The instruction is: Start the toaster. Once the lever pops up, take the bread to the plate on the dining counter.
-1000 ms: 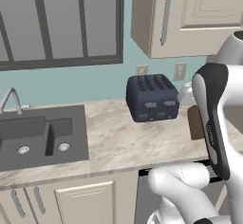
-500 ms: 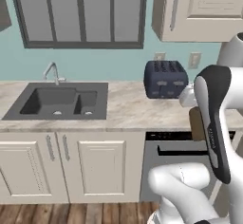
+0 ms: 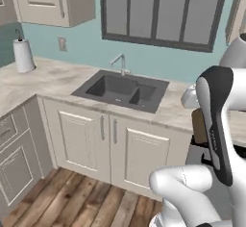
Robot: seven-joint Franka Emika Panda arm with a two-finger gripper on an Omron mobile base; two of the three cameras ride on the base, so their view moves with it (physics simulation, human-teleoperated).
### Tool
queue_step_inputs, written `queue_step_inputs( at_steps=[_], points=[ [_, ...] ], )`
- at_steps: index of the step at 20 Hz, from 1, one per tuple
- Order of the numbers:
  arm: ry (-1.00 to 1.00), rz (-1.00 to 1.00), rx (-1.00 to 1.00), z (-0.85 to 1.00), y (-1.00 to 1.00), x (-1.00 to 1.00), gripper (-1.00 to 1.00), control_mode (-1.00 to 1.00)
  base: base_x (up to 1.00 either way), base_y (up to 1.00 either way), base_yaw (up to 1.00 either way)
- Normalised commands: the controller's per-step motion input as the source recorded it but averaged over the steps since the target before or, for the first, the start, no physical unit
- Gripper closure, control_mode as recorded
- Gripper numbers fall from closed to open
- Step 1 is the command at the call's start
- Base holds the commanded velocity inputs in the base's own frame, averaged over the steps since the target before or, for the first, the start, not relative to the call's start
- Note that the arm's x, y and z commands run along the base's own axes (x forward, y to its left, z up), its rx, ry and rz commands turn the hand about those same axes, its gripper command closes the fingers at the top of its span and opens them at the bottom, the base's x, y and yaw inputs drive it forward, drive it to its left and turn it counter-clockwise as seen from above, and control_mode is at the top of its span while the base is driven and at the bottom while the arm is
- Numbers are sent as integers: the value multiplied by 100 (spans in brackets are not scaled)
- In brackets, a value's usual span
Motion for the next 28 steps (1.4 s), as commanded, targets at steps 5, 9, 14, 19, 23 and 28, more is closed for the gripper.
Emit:
queue_step_inputs(
  at_steps=[5, 9, 14, 19, 23, 28],
  points=[
    [0, 0, 0, 0, 0, 0, 100, 100, 0, 23, 84],
    [0, 0, 0, 0, 0, 0, 100, 100, 0, 22, 90],
    [0, 0, 0, 0, 0, 0, 100, 100, 0, 23, 90],
    [0, 0, 0, 0, 0, 0, 100, 100, 8, 29, 85],
    [0, 0, 0, 0, 0, 0, 100, 100, 22, 24, 82],
    [0, 0, 0, 0, 0, 0, 100, 100, 22, 20, 82]
  ],
)
